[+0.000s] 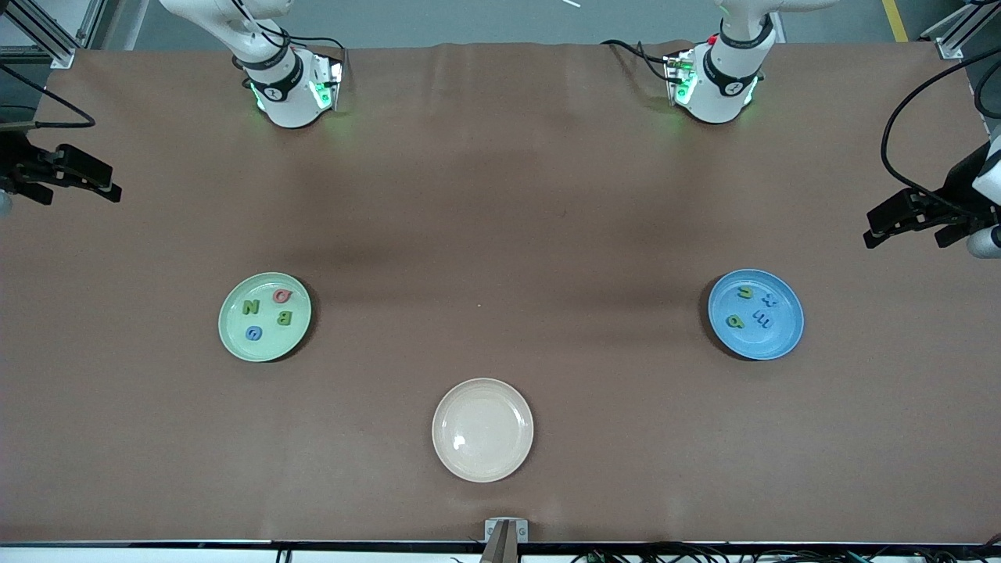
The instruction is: Sort upper and lower case letters into plates
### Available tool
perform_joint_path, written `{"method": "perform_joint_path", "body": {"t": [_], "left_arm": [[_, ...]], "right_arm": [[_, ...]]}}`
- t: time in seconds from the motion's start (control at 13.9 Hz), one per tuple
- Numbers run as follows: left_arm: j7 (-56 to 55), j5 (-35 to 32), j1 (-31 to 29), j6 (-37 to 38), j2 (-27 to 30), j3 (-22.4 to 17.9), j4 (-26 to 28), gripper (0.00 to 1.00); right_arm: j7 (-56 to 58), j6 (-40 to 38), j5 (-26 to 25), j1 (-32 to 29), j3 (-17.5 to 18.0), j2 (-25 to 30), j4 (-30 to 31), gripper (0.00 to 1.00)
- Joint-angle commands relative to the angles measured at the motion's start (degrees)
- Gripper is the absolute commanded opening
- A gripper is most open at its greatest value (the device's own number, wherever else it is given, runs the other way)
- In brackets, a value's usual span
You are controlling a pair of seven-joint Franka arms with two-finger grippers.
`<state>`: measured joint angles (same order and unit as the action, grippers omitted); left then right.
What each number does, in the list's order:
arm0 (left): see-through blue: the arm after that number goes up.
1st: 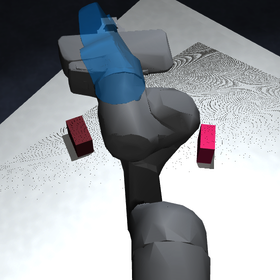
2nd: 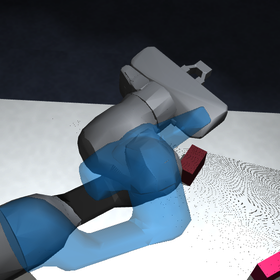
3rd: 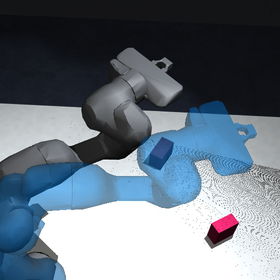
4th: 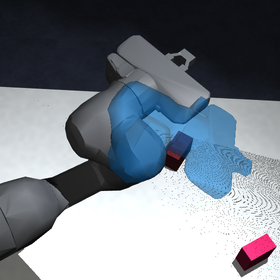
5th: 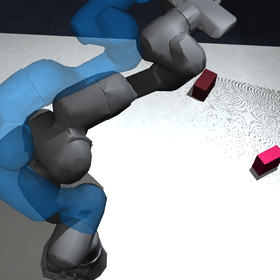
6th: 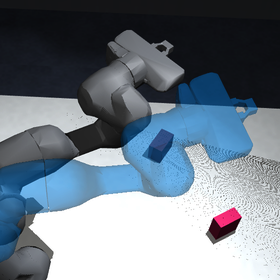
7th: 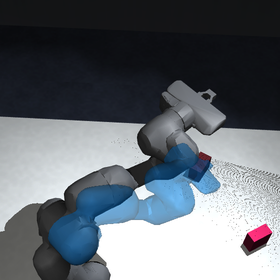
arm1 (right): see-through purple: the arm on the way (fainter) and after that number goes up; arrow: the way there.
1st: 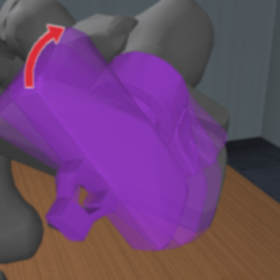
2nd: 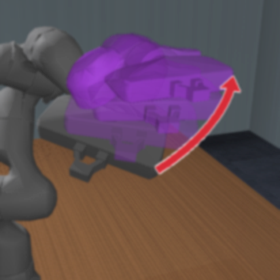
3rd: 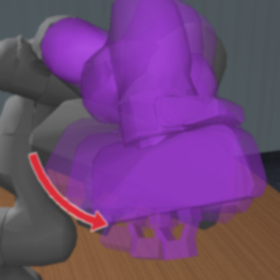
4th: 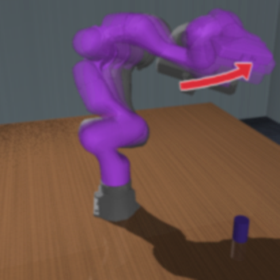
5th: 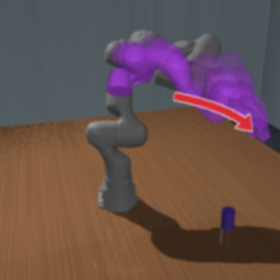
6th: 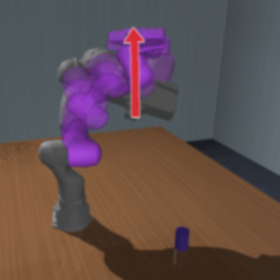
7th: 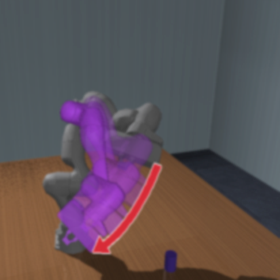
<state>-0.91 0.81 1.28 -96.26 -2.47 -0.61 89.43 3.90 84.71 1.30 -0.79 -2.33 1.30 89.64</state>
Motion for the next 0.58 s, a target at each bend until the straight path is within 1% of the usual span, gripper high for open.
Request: {"method": "perform_joint_path", "body": {"t": [0.0, 0.07, 0.22, 0.5], "left_arm": [[-0.3, -0.5, 0.2, 0.5, 2.9, -0.1, 2.8, 1.00], [-0.3, -0.5, 0.0, 0.3, 3.4, -0.1, 3.6, 1.00], [0.5, -0.1, -1.9, 0.3, 4.1, 0.5, 3.9, 1.00], [0.6, -0.1, -2.2, 0.1, 4.5, 0.9, 3.4, 1.00]], "right_arm": [[0.7, 2.9, 0.7, -0.1, -0.2, 4.4, 5.6, 1.00], [0.7, 3.6, 0.7, -0.1, -0.2, 5.1, 6.9, 1.00], [0.7, 3.6, 0.7, -0.1, -0.2, 5.1, 7.0, 1.00], [0.7, 3.1, 0.6, -0.1, -0.3, 5.0, 6.9, 1.00]]}}
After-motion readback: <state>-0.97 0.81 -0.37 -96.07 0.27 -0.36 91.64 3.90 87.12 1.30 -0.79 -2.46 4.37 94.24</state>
